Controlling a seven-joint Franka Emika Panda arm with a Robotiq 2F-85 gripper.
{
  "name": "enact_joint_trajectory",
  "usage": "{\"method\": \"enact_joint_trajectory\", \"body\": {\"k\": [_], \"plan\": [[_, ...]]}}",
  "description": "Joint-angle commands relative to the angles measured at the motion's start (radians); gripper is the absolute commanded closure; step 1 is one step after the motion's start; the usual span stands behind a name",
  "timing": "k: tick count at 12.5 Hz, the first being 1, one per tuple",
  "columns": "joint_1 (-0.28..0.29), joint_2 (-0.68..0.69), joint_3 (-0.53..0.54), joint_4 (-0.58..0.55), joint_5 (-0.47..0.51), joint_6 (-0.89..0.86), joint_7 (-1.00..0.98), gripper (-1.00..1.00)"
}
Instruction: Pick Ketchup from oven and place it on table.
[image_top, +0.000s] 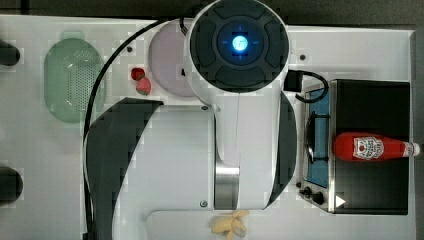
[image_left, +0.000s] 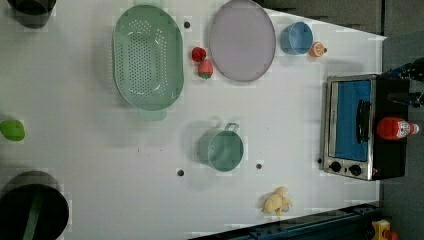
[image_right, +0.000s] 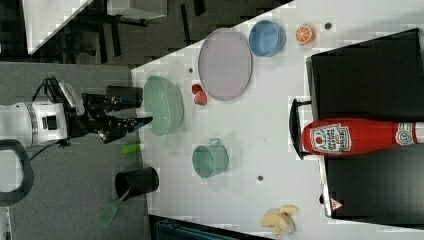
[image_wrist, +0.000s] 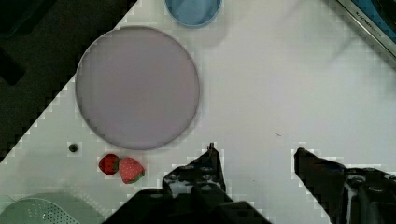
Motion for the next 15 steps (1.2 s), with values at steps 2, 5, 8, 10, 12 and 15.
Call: {"method": "enact_joint_trajectory", "body": {"k": [2, 5, 8, 10, 12, 15], "plan": [[-0.032, -0.313, -0.07, -0.212, -0.045, -0.147, -0.139, -1.0], [-0.052, -0.28, -0.134, -0.211, -0.046, -0.1, -0.139, -1.0], [-0.069, -0.233, -0.242, -0.21, -0.046, 0.008, -0.145, -1.0], [-0.076, -0.196, -0.314, -0.209, -0.046, 0.066, -0.146, -1.0], [-0.084, -0.128, -0.42, -0.205, -0.046, 0.154, -0.146, -1.0], [-0.09, -0.019, -0.532, -0.191, -0.045, 0.282, -0.145, -1.0]]}}
